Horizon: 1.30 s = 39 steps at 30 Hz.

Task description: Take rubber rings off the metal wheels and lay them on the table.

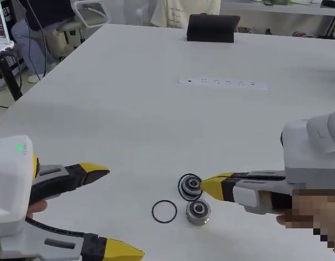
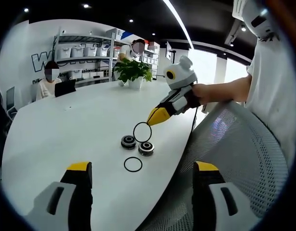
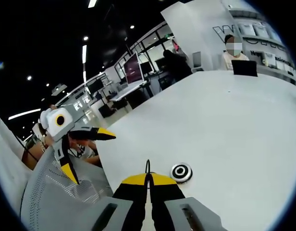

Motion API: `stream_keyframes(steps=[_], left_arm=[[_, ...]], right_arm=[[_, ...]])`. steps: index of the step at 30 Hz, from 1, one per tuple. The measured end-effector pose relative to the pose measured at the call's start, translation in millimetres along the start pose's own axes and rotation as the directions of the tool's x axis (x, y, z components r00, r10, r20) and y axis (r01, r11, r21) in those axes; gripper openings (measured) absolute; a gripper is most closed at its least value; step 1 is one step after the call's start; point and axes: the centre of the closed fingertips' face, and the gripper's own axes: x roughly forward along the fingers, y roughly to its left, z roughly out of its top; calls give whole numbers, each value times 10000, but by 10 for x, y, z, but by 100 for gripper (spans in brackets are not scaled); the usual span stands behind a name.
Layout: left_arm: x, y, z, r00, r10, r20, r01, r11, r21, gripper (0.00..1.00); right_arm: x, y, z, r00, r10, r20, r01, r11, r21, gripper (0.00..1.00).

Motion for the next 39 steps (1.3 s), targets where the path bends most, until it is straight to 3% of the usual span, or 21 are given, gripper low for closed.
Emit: stream_keyframes(steps=[14, 18, 39], left_arm=[[-2, -2, -4, 10000, 15, -40, -15, 10000, 1, 84], [-1, -6, -5, 10000, 6, -52, -6, 10000, -9, 84], [5, -2, 29, 9999, -29, 142, 30, 10000, -92, 83]], right_arm=[[66, 118, -10, 9988, 478, -38, -479, 9983, -344, 0], [105, 194, -41, 9978, 641, -149, -651, 9950, -753, 0], [366, 331, -280, 9906, 824, -1096, -975, 9854, -1398, 0]])
